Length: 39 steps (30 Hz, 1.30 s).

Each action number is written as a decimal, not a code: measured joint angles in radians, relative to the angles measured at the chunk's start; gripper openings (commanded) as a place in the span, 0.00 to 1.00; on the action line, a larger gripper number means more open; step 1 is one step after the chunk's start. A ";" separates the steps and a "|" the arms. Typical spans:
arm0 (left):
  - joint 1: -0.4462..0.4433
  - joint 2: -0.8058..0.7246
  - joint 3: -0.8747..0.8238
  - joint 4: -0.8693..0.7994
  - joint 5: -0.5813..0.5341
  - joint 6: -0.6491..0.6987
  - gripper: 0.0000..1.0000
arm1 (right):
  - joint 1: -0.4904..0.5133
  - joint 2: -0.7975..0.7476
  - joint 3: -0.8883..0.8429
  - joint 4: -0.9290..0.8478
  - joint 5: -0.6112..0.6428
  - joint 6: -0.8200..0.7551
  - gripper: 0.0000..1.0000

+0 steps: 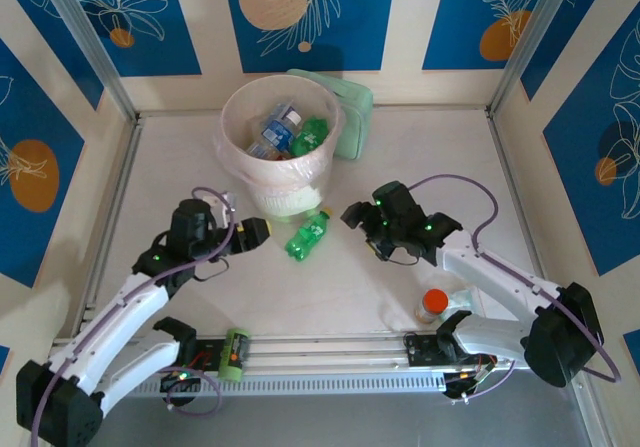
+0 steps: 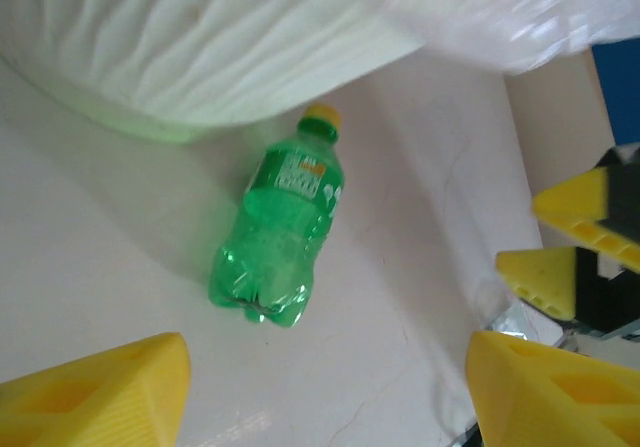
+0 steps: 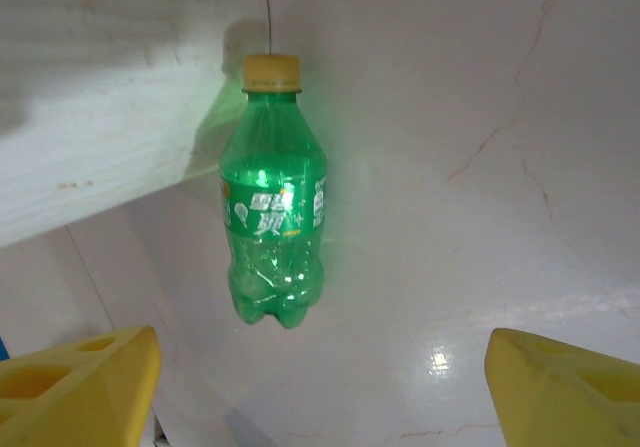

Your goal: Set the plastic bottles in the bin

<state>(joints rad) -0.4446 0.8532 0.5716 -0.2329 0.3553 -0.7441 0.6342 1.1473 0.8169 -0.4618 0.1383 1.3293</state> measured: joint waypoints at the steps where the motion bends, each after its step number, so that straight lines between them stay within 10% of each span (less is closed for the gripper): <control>1: -0.014 0.021 -0.023 0.044 0.000 -0.023 0.72 | -0.009 -0.001 0.000 -0.001 -0.002 0.000 0.85; 29: -0.196 0.592 -0.092 0.655 -0.027 -0.259 0.76 | -0.017 0.201 -0.002 0.025 -0.120 -0.048 0.87; 39: -0.299 0.405 -0.038 0.525 -0.028 -0.249 0.76 | -0.026 0.380 0.159 -0.021 -0.139 -0.190 0.96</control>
<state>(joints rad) -0.7437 1.2583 0.5335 0.2920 0.3275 -0.9932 0.6083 1.5276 0.9764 -0.4824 -0.0006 1.1397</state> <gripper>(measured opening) 0.750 0.958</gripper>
